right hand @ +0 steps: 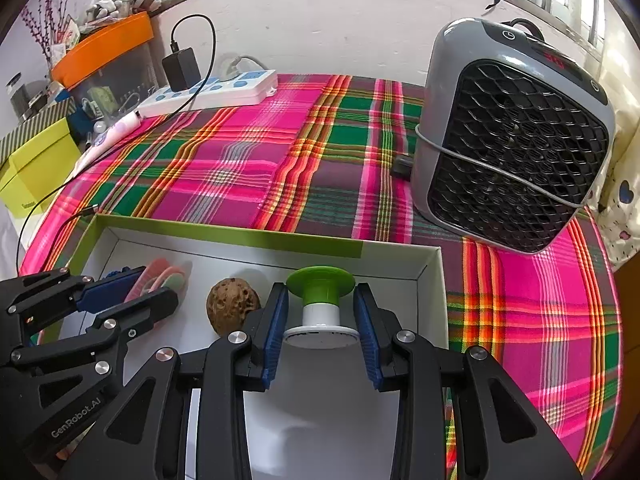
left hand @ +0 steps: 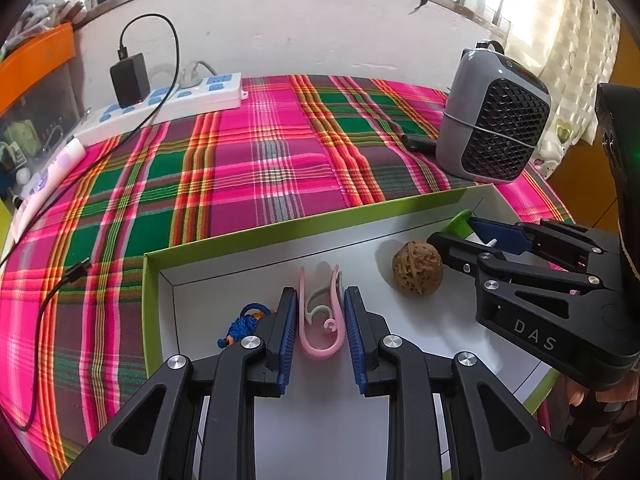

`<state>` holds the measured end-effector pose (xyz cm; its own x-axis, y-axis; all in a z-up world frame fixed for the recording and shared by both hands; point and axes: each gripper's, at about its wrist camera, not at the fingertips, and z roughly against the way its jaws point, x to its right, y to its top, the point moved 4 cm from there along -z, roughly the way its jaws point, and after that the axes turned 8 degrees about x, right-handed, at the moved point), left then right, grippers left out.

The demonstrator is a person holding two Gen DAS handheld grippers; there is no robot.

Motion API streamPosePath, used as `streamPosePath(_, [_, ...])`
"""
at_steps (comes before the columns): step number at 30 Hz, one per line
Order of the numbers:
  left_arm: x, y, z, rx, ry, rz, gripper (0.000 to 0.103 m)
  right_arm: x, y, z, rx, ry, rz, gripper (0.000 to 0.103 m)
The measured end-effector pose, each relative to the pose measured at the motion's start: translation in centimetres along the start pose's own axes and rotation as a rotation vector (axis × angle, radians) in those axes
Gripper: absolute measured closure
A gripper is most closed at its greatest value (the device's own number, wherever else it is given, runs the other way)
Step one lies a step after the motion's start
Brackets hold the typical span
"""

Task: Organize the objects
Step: 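Open both tools to release the pink clip and spool into the tray, then move both tools back toward the remaining objects beside the tray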

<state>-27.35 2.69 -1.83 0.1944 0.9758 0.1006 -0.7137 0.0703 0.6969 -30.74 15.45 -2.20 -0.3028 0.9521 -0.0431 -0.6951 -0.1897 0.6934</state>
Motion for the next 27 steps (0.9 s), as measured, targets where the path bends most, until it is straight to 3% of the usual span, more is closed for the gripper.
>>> streamPosePath(12, [0.2,0.0,0.6,0.008,0.0,0.008,0.066,0.4,0.0,0.6,0.015,-0.013,-0.026,0.062])
streamPosePath(27, [0.7,0.2,3.4,0.064,0.025,-0.003,0.065,0.7,-0.3,2.8,0.058,-0.007,-0.058,0.062])
